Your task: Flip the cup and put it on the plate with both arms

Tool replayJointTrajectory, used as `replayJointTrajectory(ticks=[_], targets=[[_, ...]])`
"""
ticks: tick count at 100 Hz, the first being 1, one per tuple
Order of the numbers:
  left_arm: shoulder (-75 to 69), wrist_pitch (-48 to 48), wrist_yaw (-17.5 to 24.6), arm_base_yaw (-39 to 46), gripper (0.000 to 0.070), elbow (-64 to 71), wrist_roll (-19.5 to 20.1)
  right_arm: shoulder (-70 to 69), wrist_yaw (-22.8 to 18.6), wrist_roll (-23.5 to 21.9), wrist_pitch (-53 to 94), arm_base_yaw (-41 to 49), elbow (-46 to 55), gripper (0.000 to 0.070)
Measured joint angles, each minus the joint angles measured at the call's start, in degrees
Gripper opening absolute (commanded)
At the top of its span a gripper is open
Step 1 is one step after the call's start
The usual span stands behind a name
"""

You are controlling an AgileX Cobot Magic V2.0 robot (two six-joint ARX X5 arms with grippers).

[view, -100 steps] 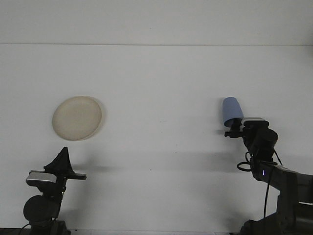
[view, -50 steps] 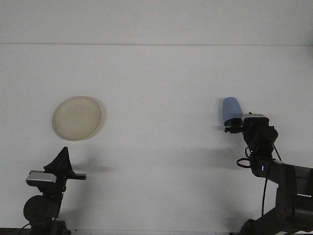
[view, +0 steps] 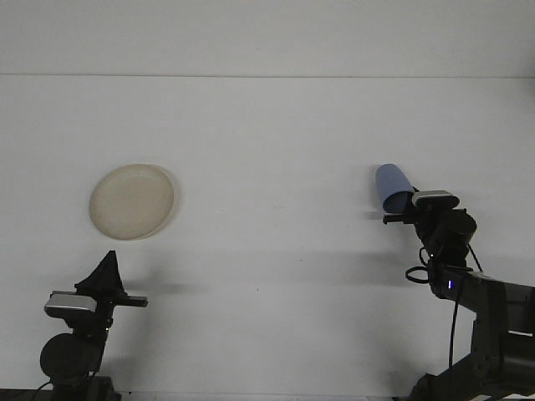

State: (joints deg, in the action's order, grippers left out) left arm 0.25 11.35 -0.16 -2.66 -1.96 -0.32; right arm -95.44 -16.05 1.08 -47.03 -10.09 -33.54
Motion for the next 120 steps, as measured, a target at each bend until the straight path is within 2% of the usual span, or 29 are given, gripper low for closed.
replayJointTrajectory(ticks=[21,41,60,87,99,111,120], targets=[[0.0,0.0,0.0,0.0,0.0012,0.0,0.0,2.0,-0.3,-0.5,3.1,0.2,0.0,0.0002],[0.0,0.0,0.0,0.0,0.0012,0.0,0.0,14.8,1.6,-1.3,12.8,1.8,0.0,0.0002],[0.0,0.0,0.0,0.0,0.0012,0.0,0.0,30.2,3.5,-3.7,30.4,4.3,-0.1,0.0002],[0.0,0.0,0.0,0.0,0.0012,0.0,0.0,51.6,9.2,-5.6,58.3,12.5,-4.8,0.0002],[0.0,0.0,0.0,0.0,0.0012,0.0,0.0,55.6,11.5,-7.8,71.2,16.7,-10.4,0.0001],[0.0,0.0,0.0,0.0,0.0012,0.0,0.0,56.0,15.3,-11.8,81.9,21.0,-16.0,0.0001],[0.0,0.0,0.0,0.0,0.0012,0.0,0.0,55.2,16.0,-14.4,88.7,24.0,-20.1,0.0001]])
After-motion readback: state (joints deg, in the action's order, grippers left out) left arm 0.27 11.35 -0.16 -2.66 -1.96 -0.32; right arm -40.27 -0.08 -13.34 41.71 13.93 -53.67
